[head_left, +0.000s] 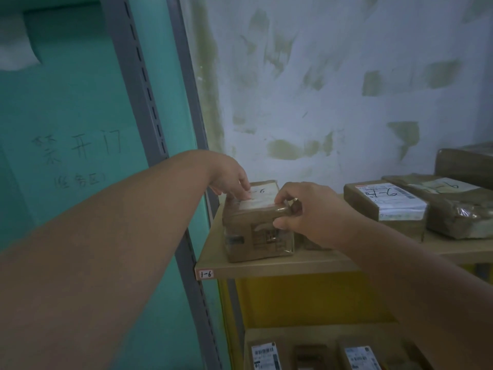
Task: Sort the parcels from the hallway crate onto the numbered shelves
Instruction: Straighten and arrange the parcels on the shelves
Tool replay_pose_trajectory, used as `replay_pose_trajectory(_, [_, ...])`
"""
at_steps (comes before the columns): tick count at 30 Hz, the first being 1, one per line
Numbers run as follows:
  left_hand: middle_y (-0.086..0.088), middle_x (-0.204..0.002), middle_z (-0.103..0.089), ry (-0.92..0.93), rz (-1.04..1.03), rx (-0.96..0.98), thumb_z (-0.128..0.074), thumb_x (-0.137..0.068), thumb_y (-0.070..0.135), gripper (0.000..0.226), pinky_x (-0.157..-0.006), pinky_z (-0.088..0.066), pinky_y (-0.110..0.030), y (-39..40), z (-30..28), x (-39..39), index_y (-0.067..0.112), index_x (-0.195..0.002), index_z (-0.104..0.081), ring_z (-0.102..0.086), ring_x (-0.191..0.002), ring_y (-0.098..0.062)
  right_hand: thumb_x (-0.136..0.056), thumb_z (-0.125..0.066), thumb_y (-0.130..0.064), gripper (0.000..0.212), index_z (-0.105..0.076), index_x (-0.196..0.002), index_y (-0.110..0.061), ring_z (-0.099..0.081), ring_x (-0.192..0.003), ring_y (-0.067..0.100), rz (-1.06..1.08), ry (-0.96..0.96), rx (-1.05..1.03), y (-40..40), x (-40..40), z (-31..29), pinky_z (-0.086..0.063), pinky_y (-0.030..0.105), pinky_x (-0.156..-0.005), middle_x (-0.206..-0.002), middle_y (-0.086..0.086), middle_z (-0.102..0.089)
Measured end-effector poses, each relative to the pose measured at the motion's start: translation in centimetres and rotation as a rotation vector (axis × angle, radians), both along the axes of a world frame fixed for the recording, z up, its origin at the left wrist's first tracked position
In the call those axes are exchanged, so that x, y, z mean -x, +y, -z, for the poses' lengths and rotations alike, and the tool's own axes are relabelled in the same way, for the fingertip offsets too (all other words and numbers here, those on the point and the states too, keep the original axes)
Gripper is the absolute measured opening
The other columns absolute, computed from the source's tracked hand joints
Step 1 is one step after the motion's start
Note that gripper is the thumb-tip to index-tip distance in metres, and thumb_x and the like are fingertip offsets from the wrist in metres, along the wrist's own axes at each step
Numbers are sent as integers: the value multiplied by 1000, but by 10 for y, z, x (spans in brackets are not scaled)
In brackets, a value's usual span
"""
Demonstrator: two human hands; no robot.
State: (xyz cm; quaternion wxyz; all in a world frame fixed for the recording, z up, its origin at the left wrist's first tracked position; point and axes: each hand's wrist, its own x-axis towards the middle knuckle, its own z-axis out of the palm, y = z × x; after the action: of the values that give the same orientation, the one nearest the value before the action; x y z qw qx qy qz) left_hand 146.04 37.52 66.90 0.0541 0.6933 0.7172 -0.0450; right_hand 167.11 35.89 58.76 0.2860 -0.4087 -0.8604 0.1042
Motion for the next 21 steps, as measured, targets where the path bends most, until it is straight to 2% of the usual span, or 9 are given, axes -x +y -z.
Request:
replay_pose_trajectory(4, [2,-143,-54,128,-1,-54,-62,-95,46,45,-91,-36,-27,-5,3,-1,32,-138,-58,-53,-123,-19,-83,-76,-44,31,-62,-108,-34,-57,-84,5,8,-3,-37,1,10,2,-43,17,-63,-100,-10,-60])
replay_pose_trajectory(6, [3,-145,-53,164,-5,-60,-59,-97,44,45,-96,-33,-29,-7,4,-2,31,-140,-57,-49,-131,-20,-83,-76,-43,31,-62,-108,-33,-57,-85,6,3,9,-32,2,15,2,-42,18,-63,-101,-9,-60])
replay_pose_trajectory(9, [2,-148,-51,204,-6,-57,-55,-100,41,45,-104,-32,-31,-10,4,-2,28,-143,-55,-46,-134,-20,-83,-76,-43,33,-62,-110,-31,-57,-88,8,-4,13,-31,3,21,2,-49,24,-73,-105,-7,-60])
replay_pose_trajectory(15, [1,-144,-54,136,5,-100,-56,-100,37,42,-101,-34,-31,-8,9,3,27,-141,-57,-50,-130,-21,-83,-75,-43,33,-61,-111,-31,-57,-93,11,19,-8,-31,4,24,1,-52,30,-83,-107,-6,-60])
replay_pose_trajectory(17, [1,-143,-55,129,9,-102,-56,-100,37,41,-97,-33,-29,-7,9,3,27,-140,-57,-50,-130,-21,-83,-76,-42,34,-61,-111,-31,-58,-94,12,23,-8,-30,3,24,0,-52,31,-84,-108,-6,-60])
replay_pose_trajectory(21, [0,-143,-55,130,9,-110,-57,-100,38,41,-103,-34,-33,-9,9,3,27,-140,-58,-50,-130,-21,-84,-75,-42,34,-60,-112,-30,-57,-92,12,36,-21,-35,1,25,1,-50,28,-78,-105,-5,-59])
